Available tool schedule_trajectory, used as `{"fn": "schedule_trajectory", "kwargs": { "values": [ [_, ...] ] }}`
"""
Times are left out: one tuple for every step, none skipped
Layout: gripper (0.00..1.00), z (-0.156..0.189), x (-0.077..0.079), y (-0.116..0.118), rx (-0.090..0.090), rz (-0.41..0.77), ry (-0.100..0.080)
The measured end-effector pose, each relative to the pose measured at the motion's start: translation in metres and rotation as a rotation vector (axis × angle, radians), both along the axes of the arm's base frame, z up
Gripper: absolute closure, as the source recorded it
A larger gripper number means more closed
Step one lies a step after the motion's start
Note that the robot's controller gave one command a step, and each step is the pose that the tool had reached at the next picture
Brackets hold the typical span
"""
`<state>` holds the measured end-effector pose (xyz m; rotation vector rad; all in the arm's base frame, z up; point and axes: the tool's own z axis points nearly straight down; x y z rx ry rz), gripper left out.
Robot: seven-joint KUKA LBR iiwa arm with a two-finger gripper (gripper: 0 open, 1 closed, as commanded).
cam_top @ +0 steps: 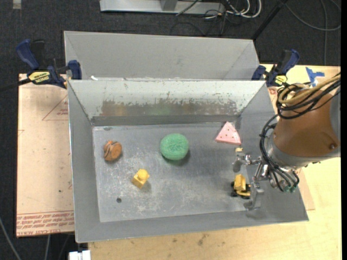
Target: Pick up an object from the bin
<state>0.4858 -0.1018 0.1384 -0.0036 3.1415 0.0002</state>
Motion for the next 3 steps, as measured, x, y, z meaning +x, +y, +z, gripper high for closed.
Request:
{"fn": "schedule_trajectory", "kwargs": {
  "values": [
    [1.0, 0.0, 0.0, 0.0, 0.0, 0.0, 0.0],
    [1.0, 0.0, 0.0, 0.0, 0.0, 0.0, 0.0],
    [1.0, 0.17, 0.026, -0.01, -0.002, 0.007, -0.009]
  ]
}}
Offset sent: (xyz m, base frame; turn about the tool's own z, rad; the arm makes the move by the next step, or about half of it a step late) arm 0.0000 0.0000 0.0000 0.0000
